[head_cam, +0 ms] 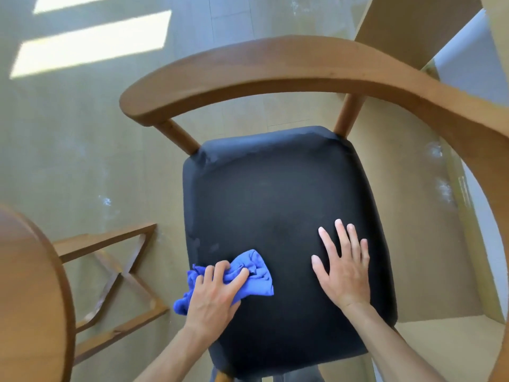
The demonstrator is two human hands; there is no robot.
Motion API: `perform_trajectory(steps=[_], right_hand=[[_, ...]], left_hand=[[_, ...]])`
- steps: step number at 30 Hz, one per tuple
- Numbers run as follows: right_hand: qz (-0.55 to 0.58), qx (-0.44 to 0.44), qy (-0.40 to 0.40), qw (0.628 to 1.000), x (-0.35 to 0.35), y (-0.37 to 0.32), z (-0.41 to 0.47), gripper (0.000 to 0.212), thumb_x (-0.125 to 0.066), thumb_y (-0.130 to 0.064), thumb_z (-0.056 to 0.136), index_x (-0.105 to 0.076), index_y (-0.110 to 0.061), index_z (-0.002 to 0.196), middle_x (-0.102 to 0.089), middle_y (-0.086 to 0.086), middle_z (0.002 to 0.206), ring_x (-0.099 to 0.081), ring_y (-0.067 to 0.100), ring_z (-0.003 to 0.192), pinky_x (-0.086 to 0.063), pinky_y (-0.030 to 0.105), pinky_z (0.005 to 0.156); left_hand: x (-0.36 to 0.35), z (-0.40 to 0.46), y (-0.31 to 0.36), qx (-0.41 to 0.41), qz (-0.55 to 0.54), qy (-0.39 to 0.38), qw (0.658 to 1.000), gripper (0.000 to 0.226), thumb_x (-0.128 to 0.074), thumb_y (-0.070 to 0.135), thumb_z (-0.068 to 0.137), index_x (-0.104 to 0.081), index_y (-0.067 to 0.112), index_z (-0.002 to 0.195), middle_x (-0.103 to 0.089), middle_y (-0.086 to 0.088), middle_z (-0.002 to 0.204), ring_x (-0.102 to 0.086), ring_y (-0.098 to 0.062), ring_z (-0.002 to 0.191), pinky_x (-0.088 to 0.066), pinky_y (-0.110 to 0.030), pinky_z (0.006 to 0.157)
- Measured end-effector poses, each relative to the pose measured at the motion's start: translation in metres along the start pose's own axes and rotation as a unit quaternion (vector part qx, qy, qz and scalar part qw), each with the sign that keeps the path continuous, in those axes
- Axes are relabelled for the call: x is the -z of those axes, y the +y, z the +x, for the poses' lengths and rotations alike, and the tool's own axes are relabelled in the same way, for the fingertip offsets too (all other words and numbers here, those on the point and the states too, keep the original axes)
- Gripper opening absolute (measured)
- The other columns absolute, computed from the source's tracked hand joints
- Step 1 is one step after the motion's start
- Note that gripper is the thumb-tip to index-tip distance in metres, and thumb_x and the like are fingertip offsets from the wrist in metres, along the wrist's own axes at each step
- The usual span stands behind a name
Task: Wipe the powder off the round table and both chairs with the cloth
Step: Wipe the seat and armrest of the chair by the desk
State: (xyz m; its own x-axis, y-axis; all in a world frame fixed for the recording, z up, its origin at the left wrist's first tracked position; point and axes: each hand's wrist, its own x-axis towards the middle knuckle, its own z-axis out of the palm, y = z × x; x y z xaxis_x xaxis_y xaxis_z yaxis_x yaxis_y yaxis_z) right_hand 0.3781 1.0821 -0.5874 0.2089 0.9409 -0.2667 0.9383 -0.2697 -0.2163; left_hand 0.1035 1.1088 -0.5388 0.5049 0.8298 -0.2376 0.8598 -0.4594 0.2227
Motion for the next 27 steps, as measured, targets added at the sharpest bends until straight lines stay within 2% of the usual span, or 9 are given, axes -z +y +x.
perform_trajectory(steps=[2,4,7,9,12,16,21,24,27], right_hand=[[0.004,-0.007,0.005,1.000,-0.001,-0.003,0.000,0.061,-0.036,-0.046,0.088,-0.044,-0.022,0.143,-0.023,0.008,0.157,-0.015,0.031,0.147,-0.013,0.055,0.117],[0.005,-0.010,0.016,1.000,-0.004,-0.004,-0.001,0.062,-0.036,-0.045,0.087,-0.046,-0.019,0.142,-0.025,0.010,0.157,-0.017,0.032,0.147,-0.013,0.056,0.116],[0.005,-0.012,0.036,0.999,-0.010,-0.004,-0.001,0.062,-0.036,-0.044,0.086,-0.044,-0.017,0.141,-0.025,0.012,0.156,-0.017,0.034,0.146,-0.012,0.057,0.116],[0.004,-0.009,0.046,0.999,-0.013,-0.005,-0.002,0.062,-0.035,-0.043,0.086,-0.042,-0.017,0.141,-0.025,0.013,0.156,-0.016,0.034,0.146,-0.012,0.058,0.116],[-0.008,-0.007,0.055,0.998,-0.014,-0.005,-0.002,0.061,-0.034,-0.041,0.086,-0.039,-0.016,0.142,-0.023,0.015,0.156,-0.015,0.035,0.146,-0.011,0.058,0.116],[-0.007,-0.008,0.058,0.998,-0.014,-0.007,-0.004,0.062,-0.034,-0.041,0.086,-0.038,-0.014,0.142,-0.021,0.015,0.157,-0.014,0.036,0.146,-0.011,0.060,0.115],[0.003,-0.027,0.050,0.998,-0.013,-0.013,-0.003,0.063,-0.033,-0.039,0.085,-0.038,-0.012,0.142,-0.019,0.014,0.157,-0.011,0.035,0.146,-0.009,0.061,0.115],[0.000,-0.028,0.039,0.999,-0.013,-0.014,-0.003,0.064,-0.032,-0.039,0.084,-0.037,-0.012,0.142,-0.017,0.013,0.157,-0.009,0.034,0.147,-0.008,0.061,0.116],[-0.003,-0.033,0.033,0.999,-0.011,-0.015,-0.002,0.065,-0.031,-0.040,0.084,-0.037,-0.012,0.143,-0.016,0.013,0.158,-0.008,0.033,0.147,-0.008,0.060,0.116]], left_hand=[[0.010,-0.003,-0.014,0.023,-0.037,0.018,0.999,0.070,-0.084,0.015,0.048,-0.050,0.026,0.108,-0.041,-0.004,0.102,-0.054,-0.028,0.067,-0.050,-0.034,0.055],[0.021,0.025,-0.036,0.072,-0.060,0.070,0.993,0.069,-0.082,0.008,0.052,-0.050,0.024,0.111,-0.045,-0.008,0.102,-0.056,-0.032,0.070,-0.052,-0.036,0.058],[0.044,0.104,-0.077,0.179,-0.054,0.112,0.976,0.057,-0.073,0.010,0.071,-0.049,0.022,0.121,-0.049,-0.017,0.111,-0.052,-0.039,0.091,-0.051,-0.049,0.073],[0.053,0.143,-0.101,0.212,-0.061,0.102,0.970,0.046,-0.062,0.018,0.084,-0.050,0.020,0.128,-0.045,-0.017,0.121,-0.046,-0.038,0.104,-0.046,-0.050,0.082],[0.048,0.147,-0.115,0.182,-0.107,0.095,0.973,0.044,-0.056,0.022,0.086,-0.049,0.024,0.129,-0.042,-0.011,0.126,-0.047,-0.032,0.105,-0.046,-0.041,0.079],[0.034,0.114,-0.108,0.152,-0.128,0.096,0.975,0.048,-0.054,0.018,0.079,-0.048,0.028,0.125,-0.041,-0.009,0.125,-0.046,-0.033,0.102,-0.049,-0.043,0.076],[0.001,0.014,-0.071,0.140,-0.163,0.071,0.974,0.052,-0.056,0.020,0.068,-0.045,0.033,0.117,-0.037,-0.001,0.120,-0.056,-0.031,0.094,-0.052,-0.040,0.057],[-0.021,-0.050,-0.045,0.123,-0.187,0.043,0.974,0.054,-0.057,0.023,0.066,-0.047,0.033,0.118,-0.037,-0.001,0.120,-0.056,-0.027,0.094,-0.055,-0.040,0.061],[-0.030,-0.093,-0.026,0.082,-0.214,-0.008,0.973,0.050,-0.053,0.029,0.066,-0.050,0.036,0.115,-0.039,0.000,0.118,-0.046,-0.018,0.097,-0.054,-0.031,0.061]])
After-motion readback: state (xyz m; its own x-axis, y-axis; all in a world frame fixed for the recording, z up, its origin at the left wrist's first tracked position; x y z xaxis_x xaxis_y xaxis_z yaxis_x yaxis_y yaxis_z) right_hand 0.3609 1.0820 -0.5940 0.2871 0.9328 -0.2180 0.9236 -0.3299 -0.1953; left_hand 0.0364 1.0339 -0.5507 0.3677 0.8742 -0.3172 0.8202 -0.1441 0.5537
